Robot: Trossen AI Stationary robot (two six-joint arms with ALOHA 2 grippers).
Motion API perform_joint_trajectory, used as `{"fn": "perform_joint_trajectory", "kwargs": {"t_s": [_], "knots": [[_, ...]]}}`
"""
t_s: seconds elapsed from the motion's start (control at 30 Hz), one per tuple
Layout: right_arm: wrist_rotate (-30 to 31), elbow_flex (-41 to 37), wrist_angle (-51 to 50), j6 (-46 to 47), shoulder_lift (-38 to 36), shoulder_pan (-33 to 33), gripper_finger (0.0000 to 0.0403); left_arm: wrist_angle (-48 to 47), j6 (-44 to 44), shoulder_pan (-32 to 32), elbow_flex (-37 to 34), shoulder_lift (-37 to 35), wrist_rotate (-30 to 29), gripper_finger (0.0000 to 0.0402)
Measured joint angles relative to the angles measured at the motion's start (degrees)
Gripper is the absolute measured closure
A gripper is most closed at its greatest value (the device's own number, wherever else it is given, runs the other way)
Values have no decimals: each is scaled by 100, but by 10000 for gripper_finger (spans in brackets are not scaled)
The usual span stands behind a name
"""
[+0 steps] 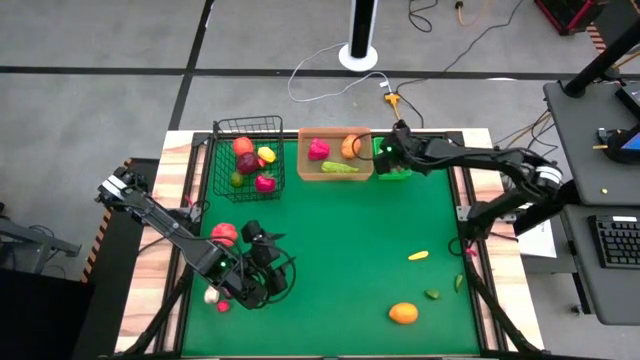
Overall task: Sort produce into baskets
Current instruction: Put the purple eggplant into the green basket
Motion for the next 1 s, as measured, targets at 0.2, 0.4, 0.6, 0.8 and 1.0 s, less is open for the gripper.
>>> {"fn": "perform_joint_trajectory", "kwargs": {"t_s": [0.2, 0.4, 0.6, 0.8, 1.0], "knots": [[1, 0, 20, -41, -585, 457, 232, -17, -260, 0, 0, 0, 600, 110], [3, 2, 195, -59, -891, 1166, 231, -125, -795, 0, -2, 0, 1580, 110], [7, 4, 401, -116, -857, 1761, 229, -495, -1590, 0, -2, 0, 2726, 110], [17, 2, 538, -175, -847, 1970, 227, -712, -2463, -44, -2, 0, 4726, 110], [22, 2, 550, -187, -847, 1981, 229, -1709, -3314, -293, -2, 0, 5625, 110]]}}
